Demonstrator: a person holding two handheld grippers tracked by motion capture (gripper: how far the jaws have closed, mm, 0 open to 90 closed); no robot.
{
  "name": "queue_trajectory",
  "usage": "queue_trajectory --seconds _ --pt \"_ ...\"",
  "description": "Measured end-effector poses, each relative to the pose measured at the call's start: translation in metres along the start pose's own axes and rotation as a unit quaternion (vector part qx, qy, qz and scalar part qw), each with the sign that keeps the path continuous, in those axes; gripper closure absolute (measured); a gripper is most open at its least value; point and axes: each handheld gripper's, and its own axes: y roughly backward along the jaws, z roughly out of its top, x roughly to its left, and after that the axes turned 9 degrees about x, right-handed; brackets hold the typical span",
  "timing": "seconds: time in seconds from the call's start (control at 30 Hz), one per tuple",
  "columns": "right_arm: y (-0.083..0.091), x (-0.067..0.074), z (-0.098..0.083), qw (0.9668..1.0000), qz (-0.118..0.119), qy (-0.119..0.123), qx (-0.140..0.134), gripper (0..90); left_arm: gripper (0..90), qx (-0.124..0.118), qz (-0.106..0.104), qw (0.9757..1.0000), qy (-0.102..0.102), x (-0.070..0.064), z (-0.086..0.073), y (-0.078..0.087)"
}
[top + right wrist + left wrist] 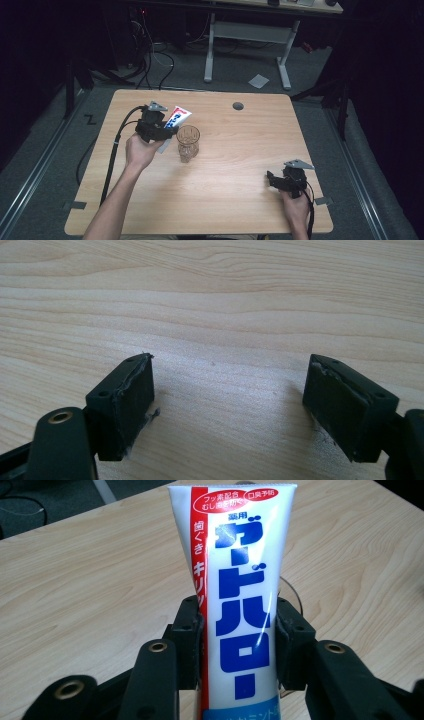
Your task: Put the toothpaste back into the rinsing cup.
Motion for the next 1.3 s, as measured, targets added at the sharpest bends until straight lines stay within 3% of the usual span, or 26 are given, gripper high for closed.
queue_trajectory --seconds 0.47,0.93,1.07,1.3 --pt "0.000 0.000 0.000 1.0000 0.000 0.000 0.000 20.2 61.3 -0.006 -0.004 0.9999 -0.012 -0.014 0.017 -0.008" --pt "0.000 0.000 0.000 1.0000 0.000 0.000 0.000 20.1 61.2 -0.007 -0.010 0.9999 0.000 -0.015 0.028 -0.024" --pt "-0.001 0.000 0.001 1.0000 0.000 0.001 0.001 20.2 61.3 -0.009 -0.008 0.9999 -0.008 -0.015 0.042 -0.025" --pt "-0.001 0.002 0.001 1.0000 0.002 0.004 0.000 20.1 61.4 -0.002 -0.003 0.9998 -0.022 -0.023 0.046 -0.034"
